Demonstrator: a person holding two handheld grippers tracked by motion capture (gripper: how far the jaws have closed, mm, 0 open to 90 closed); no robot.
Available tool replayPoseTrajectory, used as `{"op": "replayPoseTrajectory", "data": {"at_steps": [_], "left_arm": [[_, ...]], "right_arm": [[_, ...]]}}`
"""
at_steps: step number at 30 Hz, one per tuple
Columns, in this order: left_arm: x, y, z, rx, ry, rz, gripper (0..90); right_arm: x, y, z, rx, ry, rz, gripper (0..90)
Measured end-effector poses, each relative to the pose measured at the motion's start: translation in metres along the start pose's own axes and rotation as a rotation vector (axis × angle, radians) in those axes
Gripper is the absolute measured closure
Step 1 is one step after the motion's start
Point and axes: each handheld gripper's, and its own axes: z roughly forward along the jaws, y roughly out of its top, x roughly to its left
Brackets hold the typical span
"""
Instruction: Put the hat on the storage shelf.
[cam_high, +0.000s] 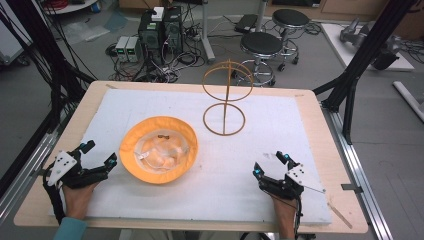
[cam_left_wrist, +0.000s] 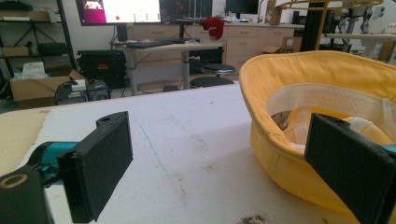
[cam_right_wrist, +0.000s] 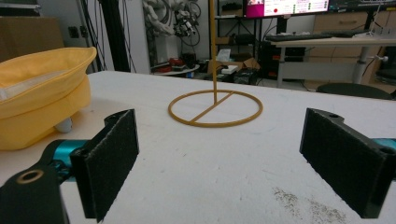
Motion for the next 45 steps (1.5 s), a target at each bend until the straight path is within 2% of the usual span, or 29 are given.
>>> {"op": "replayPoseTrajectory", "data": {"at_steps": [17,24,26,29,33,36,39,40,42,44,45], "left_arm": [[0.002,0.0,0.001,0.007,-0.002,-0.025,8.2],[0.002,0.001,0.001,0.014,-0.017,-0.028,8.2],[0.004,0.005,0.0,0.005,-0.023,-0.044,8.2],[0.006,0.014,-0.001,-0.001,-0.026,-0.04,8.2],[0.009,0.024,-0.001,0.016,-0.031,-0.03,8.2],[0.011,0.033,0.003,0.042,-0.04,-0.026,8.2],[0.013,0.047,0.013,0.095,-0.08,-0.026,8.2],[0.013,0.047,0.013,0.095,-0.08,-0.026,8.2],[0.012,0.057,0.022,0.153,-0.119,-0.023,8.2],[0.011,0.06,0.025,0.172,-0.132,-0.023,8.2],[0.01,0.064,0.03,0.198,-0.151,-0.025,8.2]], "right_arm": [[0.0,0.0,0.001,0.01,0.002,-0.002,10.6],[0.001,0.001,0.002,0.015,0.001,-0.004,10.6],[0.001,0.001,0.001,0.016,0.0,-0.005,10.6],[0.001,0.001,0.002,0.016,-0.002,-0.006,10.6],[0.0,0.001,0.002,0.022,0.0,-0.003,10.6],[0.0,0.001,0.003,0.025,0.002,-0.001,10.6],[0.0,0.001,0.003,0.027,0.001,0.005,10.6],[0.0,0.001,0.003,0.027,0.001,0.003,10.6],[0.0,0.001,0.003,0.028,-0.001,-0.001,10.6],[0.0,0.001,0.003,0.028,0.001,-0.004,10.6],[0.0,0.001,0.003,0.027,0.001,-0.005,10.6]]}}
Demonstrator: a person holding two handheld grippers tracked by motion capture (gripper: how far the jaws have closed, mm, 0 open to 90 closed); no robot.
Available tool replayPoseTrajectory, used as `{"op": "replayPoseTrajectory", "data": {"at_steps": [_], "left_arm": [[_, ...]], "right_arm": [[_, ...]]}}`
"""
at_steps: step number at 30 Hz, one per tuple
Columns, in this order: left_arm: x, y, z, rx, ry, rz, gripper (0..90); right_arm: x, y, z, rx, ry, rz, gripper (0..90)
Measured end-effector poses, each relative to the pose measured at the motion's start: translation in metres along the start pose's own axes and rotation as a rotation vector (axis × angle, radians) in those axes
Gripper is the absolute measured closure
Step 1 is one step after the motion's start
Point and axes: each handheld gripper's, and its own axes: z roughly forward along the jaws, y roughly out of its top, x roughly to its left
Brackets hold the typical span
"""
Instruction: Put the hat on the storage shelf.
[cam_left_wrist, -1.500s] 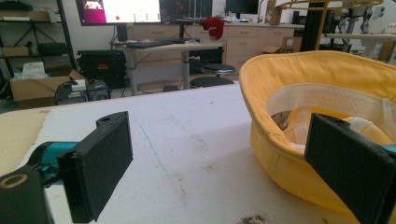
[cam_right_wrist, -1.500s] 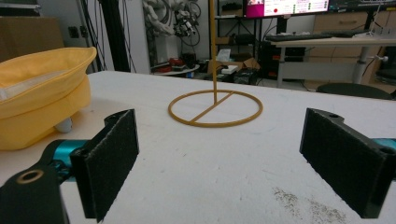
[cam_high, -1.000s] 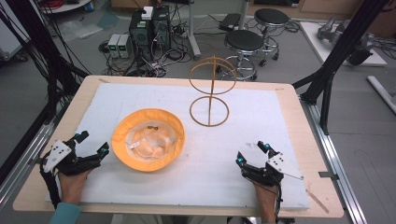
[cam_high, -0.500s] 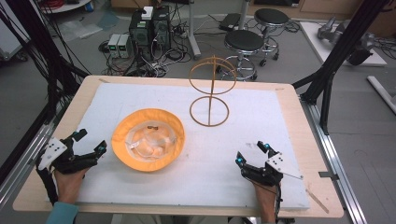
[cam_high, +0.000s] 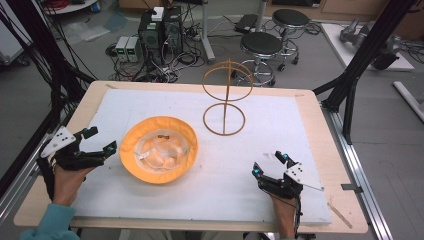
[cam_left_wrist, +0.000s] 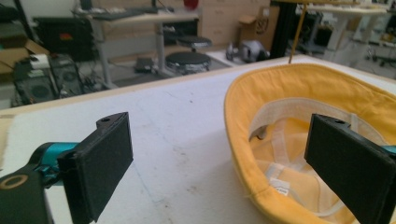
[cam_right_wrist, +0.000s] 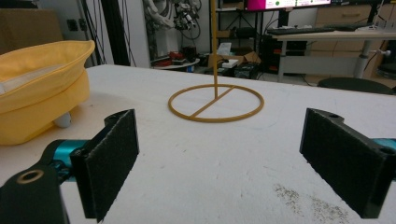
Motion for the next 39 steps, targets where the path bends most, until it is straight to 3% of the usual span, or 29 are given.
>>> {"op": "replayPoseTrajectory", "data": {"at_steps": [4,5,6,8,12,17,21,25,27,29,30,31,33,36,39], "left_arm": [[0.001,0.008,0.013,0.09,-0.034,-0.019,8.2],[0.003,0.009,0.02,0.137,-0.04,-0.035,8.2],[0.003,0.009,0.02,0.137,-0.04,-0.035,8.2],[0.004,0.009,0.029,0.184,-0.045,-0.034,8.2],[0.004,0.009,0.038,0.226,-0.06,-0.052,8.4],[0.005,0.006,0.043,0.26,-0.05,-0.05,10.4],[0.007,0.006,0.045,0.278,-0.087,-0.064,17.9],[0.007,0.005,0.049,0.319,-0.107,-0.071,29.0],[0.008,0.003,0.052,0.352,-0.079,-0.078,38.8],[0.009,0.002,0.054,0.363,-0.082,-0.094,43.9],[0.01,0.001,0.054,0.378,-0.109,-0.114,43.9],[0.009,0.001,0.055,0.379,-0.122,-0.117,52.9],[0.008,0.001,0.055,0.396,-0.157,-0.127,60.5],[0.005,0.001,0.056,0.411,-0.174,-0.125,73.4],[0.006,0.002,0.055,0.409,-0.19,-0.157,83.0]], "right_arm": [[0.0,0.0,0.0,0.0,-0.001,0.002,10.6],[0.0,0.0,0.0,-0.003,-0.001,-0.003,10.6],[0.0,0.0,0.0,-0.003,0.0,0.001,10.6],[0.0,0.0,0.0,-0.002,-0.001,0.0,10.6],[0.0,0.0,0.0,0.0,-0.002,0.005,10.6],[0.0,0.0,0.0,0.003,0.001,0.008,10.6],[0.0,0.0,0.0,0.004,0.0,0.006,10.6],[-0.001,0.0,0.0,0.001,-0.002,0.005,10.6],[0.0,0.0,0.0,0.001,-0.002,0.01,10.7],[0.0,0.0,0.0,0.001,-0.002,0.011,10.6],[0.0,0.0,0.0,0.001,-0.001,0.012,10.6],[0.0,0.0,0.0,0.001,-0.001,0.015,10.6],[-0.001,0.0,0.0,0.002,0.0,0.013,10.6],[-0.001,0.0,0.0,0.001,-0.003,0.016,10.6],[-0.001,0.0,0.0,0.003,-0.002,0.017,10.6]]}}
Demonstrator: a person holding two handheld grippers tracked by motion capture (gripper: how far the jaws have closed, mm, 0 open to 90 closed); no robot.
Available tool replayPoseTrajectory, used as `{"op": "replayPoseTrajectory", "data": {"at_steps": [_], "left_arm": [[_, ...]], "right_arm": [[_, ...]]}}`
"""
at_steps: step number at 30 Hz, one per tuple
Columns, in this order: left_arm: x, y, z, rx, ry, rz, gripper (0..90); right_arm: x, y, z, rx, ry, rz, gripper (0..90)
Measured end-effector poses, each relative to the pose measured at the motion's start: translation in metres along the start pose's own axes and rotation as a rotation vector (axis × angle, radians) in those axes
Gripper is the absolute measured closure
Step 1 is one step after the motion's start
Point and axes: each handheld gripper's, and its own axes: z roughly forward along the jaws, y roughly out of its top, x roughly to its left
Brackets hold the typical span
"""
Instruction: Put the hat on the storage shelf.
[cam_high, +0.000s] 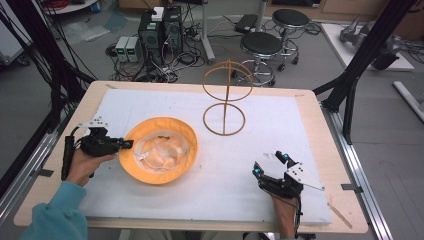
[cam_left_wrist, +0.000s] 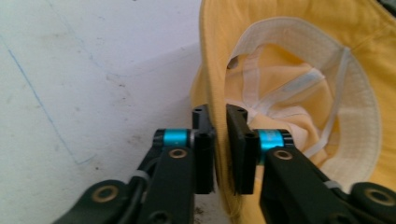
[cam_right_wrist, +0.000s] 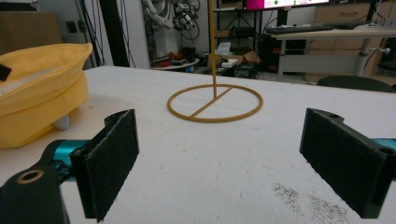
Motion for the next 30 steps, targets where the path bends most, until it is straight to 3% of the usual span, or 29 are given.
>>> {"op": "replayPoseTrajectory", "data": {"at_steps": [6,9,14,19,30], "left_arm": [[-0.002,0.001,-0.003,0.0,-0.006,-0.013,85.5],[-0.006,0.005,-0.006,0.0,-0.003,0.004,85.7],[-0.017,0.024,-0.012,-0.014,-0.008,0.056,86.0],[-0.025,0.038,-0.015,-0.023,-0.012,0.082,86.0],[-0.023,0.071,-0.03,-0.053,0.03,0.117,86.2]], "right_arm": [[0.0,0.0,0.0,-0.002,-0.002,-0.001,10.7],[0.0,0.0,0.0,0.002,-0.003,0.002,10.6],[0.0,0.0,0.0,0.002,-0.003,0.003,10.7],[0.0,0.0,0.0,0.001,-0.002,0.0,10.6],[0.001,0.0,0.0,-0.001,-0.004,0.001,10.7]]}}
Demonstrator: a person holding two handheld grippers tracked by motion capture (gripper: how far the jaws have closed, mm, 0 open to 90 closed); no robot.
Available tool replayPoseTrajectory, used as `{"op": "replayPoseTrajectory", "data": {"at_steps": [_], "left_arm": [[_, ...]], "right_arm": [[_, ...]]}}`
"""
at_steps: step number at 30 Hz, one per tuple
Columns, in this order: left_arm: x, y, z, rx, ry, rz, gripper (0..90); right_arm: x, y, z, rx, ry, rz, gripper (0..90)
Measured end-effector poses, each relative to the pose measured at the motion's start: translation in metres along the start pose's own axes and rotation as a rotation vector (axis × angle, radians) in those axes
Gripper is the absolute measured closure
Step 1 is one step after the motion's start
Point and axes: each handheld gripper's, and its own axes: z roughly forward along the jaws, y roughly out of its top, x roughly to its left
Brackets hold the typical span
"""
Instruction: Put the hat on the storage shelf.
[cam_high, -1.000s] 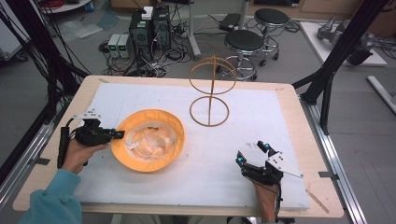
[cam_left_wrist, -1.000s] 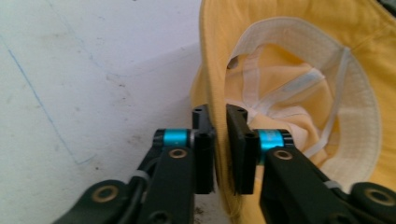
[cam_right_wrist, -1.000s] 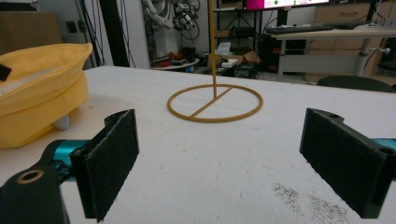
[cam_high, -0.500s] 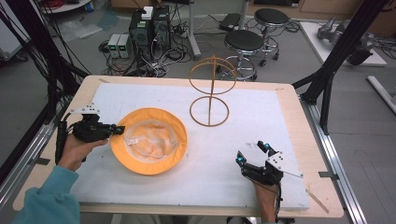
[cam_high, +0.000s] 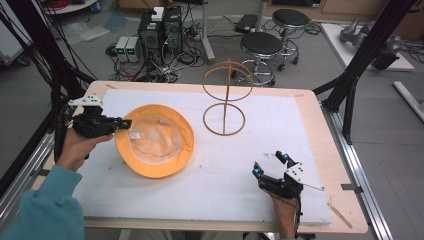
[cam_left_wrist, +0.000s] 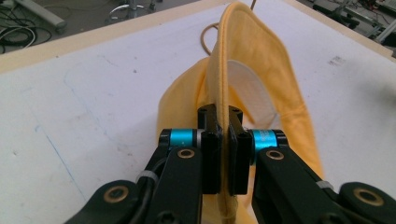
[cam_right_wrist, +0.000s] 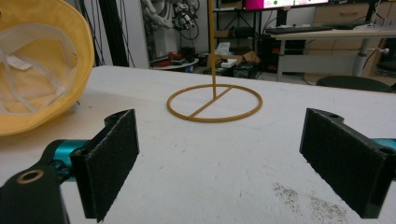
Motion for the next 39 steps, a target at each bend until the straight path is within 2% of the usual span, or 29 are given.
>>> {"op": "replayPoseTrajectory", "data": {"at_steps": [7,12,18,24,27,32,35,39], "left_arm": [[0.008,0.021,-0.005,-0.023,0.052,0.019,86.2],[0.014,0.033,-0.008,-0.018,0.088,0.058,86.2],[0.02,0.034,-0.008,0.006,0.137,0.101,86.2],[0.024,0.032,-0.008,0.028,0.166,0.114,86.2],[0.019,0.032,-0.005,0.04,0.154,0.124,86.3],[0.001,0.035,0.004,0.049,0.112,0.143,86.2],[-0.007,0.034,0.007,0.028,0.057,0.119,86.2],[-0.016,0.031,0.011,0.021,0.022,0.117,86.2]], "right_arm": [[0.0,0.0,0.0,-0.002,0.001,-0.003,10.6],[0.0,0.0,0.0,-0.004,-0.001,-0.004,10.7],[0.0,-0.001,-0.001,-0.012,0.0,-0.01,10.7],[0.0,-0.001,-0.001,-0.018,-0.001,-0.01,10.6],[0.0,-0.001,-0.001,-0.017,-0.002,-0.009,10.7],[0.0,-0.001,-0.001,-0.017,-0.002,-0.011,10.6],[0.0,-0.001,-0.001,-0.016,-0.002,-0.011,10.7],[0.0,-0.001,-0.001,-0.015,-0.003,-0.01,10.7]]}}
